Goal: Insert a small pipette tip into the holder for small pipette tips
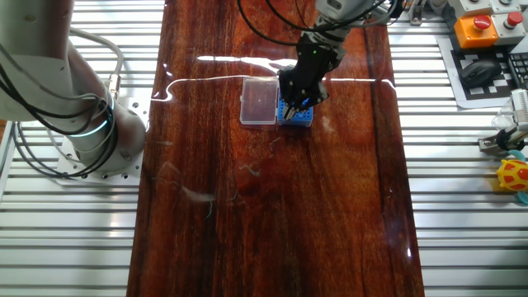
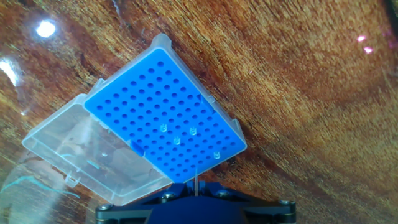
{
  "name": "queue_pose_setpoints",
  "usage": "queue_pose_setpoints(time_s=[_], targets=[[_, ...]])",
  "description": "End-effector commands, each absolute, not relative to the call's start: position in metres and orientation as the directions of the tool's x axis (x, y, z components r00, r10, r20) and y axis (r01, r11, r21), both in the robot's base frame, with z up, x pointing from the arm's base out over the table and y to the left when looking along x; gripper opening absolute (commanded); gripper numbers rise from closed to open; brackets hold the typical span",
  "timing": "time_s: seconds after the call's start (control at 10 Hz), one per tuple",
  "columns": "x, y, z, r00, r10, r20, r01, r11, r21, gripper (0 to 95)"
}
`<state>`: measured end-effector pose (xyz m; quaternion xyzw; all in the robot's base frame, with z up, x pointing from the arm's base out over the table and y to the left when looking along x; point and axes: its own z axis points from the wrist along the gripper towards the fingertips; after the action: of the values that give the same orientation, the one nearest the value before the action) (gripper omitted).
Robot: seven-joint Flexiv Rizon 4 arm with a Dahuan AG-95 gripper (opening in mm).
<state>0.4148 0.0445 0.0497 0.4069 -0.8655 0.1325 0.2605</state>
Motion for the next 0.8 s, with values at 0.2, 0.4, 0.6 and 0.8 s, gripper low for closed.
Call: queue_pose_setpoints(time_s=[0.2, 0.4, 0.6, 0.8], targets=[[0.4158, 0.0453, 0.0475, -0.533, -0.634, 0.560, -0.774, 0.633, -0.018, 0.0], [0.4158, 0.0454, 0.0475, -0.530, -0.636, 0.561, -0.775, 0.631, -0.017, 0.0], [0.4158, 0.0454, 0.0476, -0.523, -0.640, 0.562, -0.779, 0.626, -0.012, 0.0], [0.4156, 0.0456, 0.0478, -0.516, -0.644, 0.565, -0.783, 0.621, -0.007, 0.0]])
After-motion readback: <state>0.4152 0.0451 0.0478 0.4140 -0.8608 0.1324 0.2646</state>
